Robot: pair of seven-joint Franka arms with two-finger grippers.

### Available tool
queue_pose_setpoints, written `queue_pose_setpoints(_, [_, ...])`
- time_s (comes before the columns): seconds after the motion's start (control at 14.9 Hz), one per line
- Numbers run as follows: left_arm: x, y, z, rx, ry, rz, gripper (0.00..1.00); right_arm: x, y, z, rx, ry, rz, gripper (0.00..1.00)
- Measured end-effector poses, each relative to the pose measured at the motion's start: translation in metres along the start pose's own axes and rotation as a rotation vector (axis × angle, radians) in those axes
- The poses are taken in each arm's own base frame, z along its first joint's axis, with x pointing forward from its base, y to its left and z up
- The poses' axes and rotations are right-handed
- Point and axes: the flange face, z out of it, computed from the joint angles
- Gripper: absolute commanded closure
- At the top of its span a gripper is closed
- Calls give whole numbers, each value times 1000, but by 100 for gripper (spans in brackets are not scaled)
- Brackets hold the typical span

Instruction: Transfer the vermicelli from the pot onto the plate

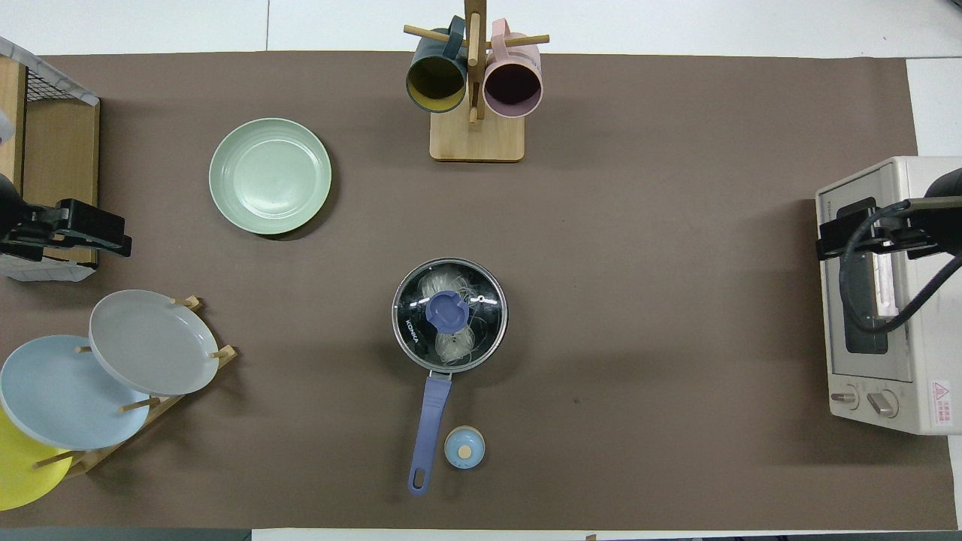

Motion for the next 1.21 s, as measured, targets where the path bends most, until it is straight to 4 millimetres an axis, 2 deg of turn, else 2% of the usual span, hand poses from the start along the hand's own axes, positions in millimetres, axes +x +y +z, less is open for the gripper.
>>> queue_pose_setpoints(0.81, [0, 0, 0, 0, 0, 0, 0, 2, -2, -2, 11, 21, 10, 0])
queue_pose_setpoints(0.87, [0, 0, 0, 0, 0, 0, 0, 2, -10, -2, 23, 23, -3, 0])
queue_pose_setpoints(1.01, [0, 0, 0, 0, 0, 0, 0, 2, -41, -2, 52, 36, -14, 0])
queue_pose_setpoints(1.07, [0, 0, 0, 0, 0, 0, 0, 2, -64, 0, 56, 40, -3, 0])
queue_pose_setpoints(1.21, [0, 0, 0, 0, 0, 0, 0, 0, -123, 10, 58, 41, 19, 0])
